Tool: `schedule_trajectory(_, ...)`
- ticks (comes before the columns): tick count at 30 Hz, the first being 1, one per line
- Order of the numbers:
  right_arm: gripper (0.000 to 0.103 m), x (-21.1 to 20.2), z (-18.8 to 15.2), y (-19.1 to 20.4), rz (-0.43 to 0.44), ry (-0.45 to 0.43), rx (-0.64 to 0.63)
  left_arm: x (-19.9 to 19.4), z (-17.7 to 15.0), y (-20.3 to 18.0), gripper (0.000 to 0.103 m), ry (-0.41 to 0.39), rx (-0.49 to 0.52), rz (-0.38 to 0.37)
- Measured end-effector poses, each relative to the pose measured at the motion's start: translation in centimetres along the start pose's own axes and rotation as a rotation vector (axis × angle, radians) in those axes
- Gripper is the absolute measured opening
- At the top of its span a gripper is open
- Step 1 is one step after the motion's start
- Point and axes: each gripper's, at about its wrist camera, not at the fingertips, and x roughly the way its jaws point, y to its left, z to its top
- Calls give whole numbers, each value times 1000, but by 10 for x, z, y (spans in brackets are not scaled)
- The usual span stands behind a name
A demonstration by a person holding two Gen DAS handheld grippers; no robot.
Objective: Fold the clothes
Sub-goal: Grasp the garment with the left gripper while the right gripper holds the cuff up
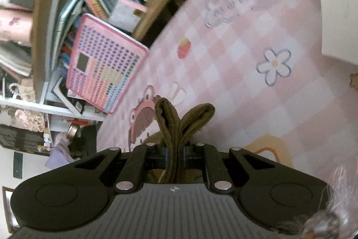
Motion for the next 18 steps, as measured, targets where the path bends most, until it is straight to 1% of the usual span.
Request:
schedule_trajectory(4,10,-5,-7,36,45,0,-99,-29,-1,27,4,-65,-167,-29)
schedule_trajectory(6,10,-1,-14,58,61,7,-162,-41,-6,42,4,-92,-249,-32)
schedule_trajectory(9,10,13,-29,91,71,31,-261,-59,-19,69,4,-137,-402,-41)
schedule_trajectory(11,11,27,-41,111,62,50,-327,-68,-29,86,4,-151,-484,-30)
schedule_trajectory(14,11,52,-60,137,45,74,-405,-76,-45,111,4,-153,-572,-14)
schedule_trajectory(18,12,89,-85,160,-2,99,-474,-79,-63,147,5,-123,-665,-22)
